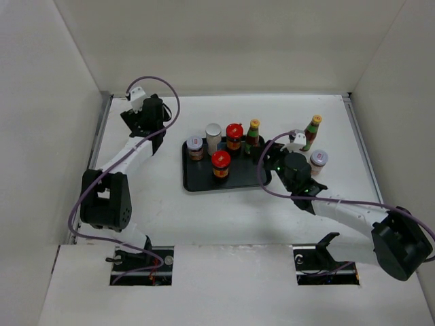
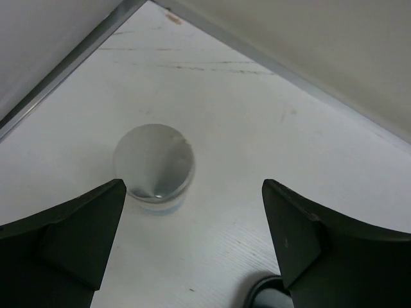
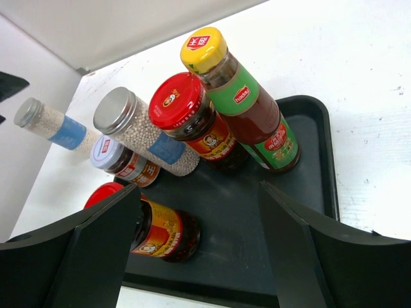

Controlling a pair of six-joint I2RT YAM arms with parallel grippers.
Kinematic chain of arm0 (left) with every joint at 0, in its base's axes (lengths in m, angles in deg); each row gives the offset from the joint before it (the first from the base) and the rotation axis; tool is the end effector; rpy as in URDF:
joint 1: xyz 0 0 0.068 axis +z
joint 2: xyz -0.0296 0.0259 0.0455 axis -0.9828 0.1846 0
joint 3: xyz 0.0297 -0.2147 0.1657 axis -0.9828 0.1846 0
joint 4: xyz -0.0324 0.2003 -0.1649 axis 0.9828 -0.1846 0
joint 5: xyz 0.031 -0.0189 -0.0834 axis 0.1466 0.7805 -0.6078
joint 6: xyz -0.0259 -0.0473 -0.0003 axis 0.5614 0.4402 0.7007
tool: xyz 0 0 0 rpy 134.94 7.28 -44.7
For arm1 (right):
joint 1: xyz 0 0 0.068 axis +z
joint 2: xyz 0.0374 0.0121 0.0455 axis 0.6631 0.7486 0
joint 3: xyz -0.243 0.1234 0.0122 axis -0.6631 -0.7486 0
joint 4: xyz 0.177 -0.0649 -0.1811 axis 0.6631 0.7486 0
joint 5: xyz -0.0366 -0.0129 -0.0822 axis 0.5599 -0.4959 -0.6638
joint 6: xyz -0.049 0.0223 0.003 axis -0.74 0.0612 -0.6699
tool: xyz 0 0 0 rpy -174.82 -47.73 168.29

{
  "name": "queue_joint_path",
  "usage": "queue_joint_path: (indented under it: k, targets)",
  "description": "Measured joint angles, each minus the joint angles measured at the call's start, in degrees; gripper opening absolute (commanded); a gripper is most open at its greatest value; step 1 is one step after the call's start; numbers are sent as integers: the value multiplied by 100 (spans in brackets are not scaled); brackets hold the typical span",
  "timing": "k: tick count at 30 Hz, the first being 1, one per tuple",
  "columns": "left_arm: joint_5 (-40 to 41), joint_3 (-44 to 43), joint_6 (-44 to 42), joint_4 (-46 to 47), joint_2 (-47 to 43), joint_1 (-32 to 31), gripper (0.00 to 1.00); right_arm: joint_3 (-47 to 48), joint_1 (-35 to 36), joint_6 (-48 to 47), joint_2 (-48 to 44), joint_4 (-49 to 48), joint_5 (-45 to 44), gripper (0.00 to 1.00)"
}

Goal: Organize the condiment bottles

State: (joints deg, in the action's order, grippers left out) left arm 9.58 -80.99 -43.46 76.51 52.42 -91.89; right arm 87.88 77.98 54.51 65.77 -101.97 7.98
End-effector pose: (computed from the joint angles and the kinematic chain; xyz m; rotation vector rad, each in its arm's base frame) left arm 0.3629 -0.0585 0.2850 -0.6185 1.7765 0.1945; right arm 0.2162 0.1457 0.2432 0.1863 1.7247 0.6236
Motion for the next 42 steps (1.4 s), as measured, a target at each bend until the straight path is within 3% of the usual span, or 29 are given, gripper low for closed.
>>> queue_joint_path:
  k: [11,13,17,22,27,33,42]
  targets:
    - [-315,-236,111,-262,680,640,86,2,142,-35,146,4,2,83]
    - [-396,-319,111,-262,841,658,79,2,192,-61,157,2,2,83]
    - [-457,-350,101,-267,946,684,52,2,223,-87,184,4,2,83]
    - [-490,-68,96,-122,721,614,44,4,225,-94,203,0,2,83]
    - [-321,898,-35,-286,-575,-42,44,4,227,-114,221,-2,2,83]
    - [-164,1327,-184,-319,-2170,-1222,44,4,227,-125,221,2,0,83]
    - [-13,1508,-306,-732,-2341,-2208,44,4,225,-125,221,0,0,82]
